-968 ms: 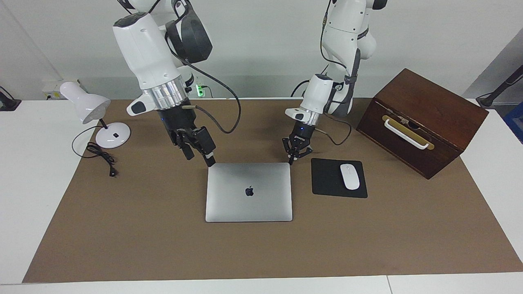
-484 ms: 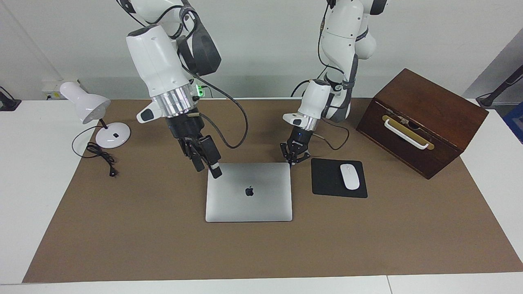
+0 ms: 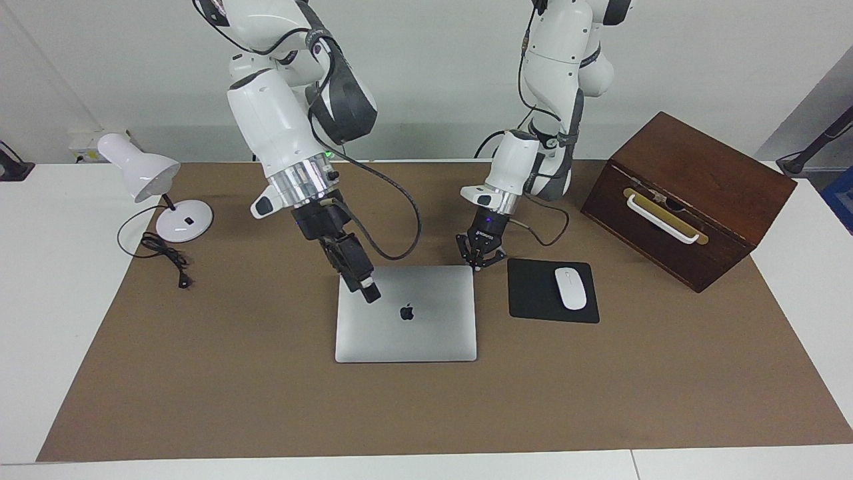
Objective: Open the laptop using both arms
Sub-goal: 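Brace the laptop base with the left gripper while the right gripper reaches the lid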
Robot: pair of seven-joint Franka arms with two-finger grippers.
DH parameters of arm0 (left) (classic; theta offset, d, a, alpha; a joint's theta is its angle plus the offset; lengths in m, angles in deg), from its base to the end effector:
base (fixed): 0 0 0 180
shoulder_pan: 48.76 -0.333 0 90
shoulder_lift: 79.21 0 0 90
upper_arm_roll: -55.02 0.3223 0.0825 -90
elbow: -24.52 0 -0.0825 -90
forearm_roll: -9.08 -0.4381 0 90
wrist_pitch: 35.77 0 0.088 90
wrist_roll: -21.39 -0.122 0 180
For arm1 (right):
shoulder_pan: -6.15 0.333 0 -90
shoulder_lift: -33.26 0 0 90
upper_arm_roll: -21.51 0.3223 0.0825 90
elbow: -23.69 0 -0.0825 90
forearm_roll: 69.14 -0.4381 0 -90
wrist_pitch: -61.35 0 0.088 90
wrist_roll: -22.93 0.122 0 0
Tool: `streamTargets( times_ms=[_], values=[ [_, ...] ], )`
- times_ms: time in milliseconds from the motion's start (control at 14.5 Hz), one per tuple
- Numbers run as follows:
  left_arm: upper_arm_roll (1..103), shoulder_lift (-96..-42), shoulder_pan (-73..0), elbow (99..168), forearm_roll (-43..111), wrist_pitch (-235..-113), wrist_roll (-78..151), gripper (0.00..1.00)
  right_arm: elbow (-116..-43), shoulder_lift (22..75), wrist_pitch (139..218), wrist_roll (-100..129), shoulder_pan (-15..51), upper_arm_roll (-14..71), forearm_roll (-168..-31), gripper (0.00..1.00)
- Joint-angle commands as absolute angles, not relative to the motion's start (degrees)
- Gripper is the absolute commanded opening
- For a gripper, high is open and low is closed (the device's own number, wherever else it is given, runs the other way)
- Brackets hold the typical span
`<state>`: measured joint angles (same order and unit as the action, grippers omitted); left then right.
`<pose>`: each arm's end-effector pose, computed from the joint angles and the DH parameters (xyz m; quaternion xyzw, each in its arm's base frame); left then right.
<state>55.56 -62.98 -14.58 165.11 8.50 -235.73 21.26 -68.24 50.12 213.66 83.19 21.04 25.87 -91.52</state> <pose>0.4699 -0.3141 0.2203 0.8882 -0.2756 0.3524 0.1047 0.7232 0.2369 0.5255 -0.8054 0.4417 -0.1786 0.3527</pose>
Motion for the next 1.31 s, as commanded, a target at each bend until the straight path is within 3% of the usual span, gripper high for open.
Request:
streamTargets(
  times_ms=[0,484,830,1245],
  values=[
    [56.33,-61.11,-13.86,162.77,7.76,-236.43,23.75,0.00,-71.75,47.86,214.72,84.53,21.09,25.99,-94.45,0.99],
    [56.33,-59.79,-13.95,161.19,7.76,-236.43,23.93,0.00,-82.04,44.51,211.64,87.61,22.67,25.91,-94.37,1.00],
    [56.33,-59.52,-14.39,160.75,7.68,-236.34,24.02,0.00,-90.20,43.11,215.14,92.61,27.76,25.82,-94.37,1.00],
    [56.33,-58.21,-14.57,159.61,7.68,-236.25,23.93,0.00,-93.20,45.30,225.16,99.92,32.87,25.91,-94.37,1.00]
  ],
)
